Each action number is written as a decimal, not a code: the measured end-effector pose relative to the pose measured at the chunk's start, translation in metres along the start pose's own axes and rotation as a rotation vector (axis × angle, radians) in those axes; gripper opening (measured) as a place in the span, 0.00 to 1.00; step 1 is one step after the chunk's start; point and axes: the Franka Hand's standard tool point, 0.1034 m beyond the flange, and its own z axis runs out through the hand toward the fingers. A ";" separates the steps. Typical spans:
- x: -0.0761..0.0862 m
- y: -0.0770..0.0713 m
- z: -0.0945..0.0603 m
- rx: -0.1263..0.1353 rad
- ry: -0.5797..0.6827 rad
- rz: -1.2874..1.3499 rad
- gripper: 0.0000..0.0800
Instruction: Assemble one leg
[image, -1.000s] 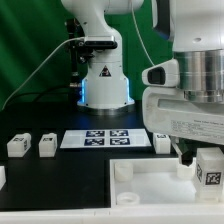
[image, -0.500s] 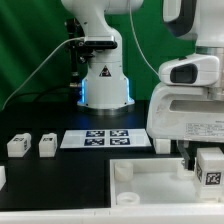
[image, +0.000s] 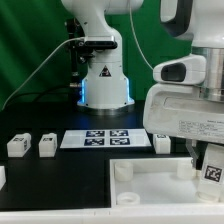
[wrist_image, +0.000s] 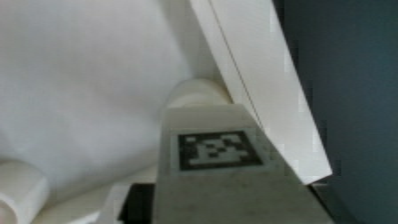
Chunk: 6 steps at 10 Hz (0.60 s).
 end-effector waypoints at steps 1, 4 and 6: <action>0.001 0.001 0.000 0.002 -0.001 0.118 0.37; 0.004 0.009 0.004 0.054 -0.014 0.522 0.37; 0.002 0.014 0.006 0.132 -0.013 0.818 0.37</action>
Offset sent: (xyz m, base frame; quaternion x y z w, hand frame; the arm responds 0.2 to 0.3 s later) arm 0.0021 -0.0117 -0.0141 0.0776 0.0272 0.3642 0.9277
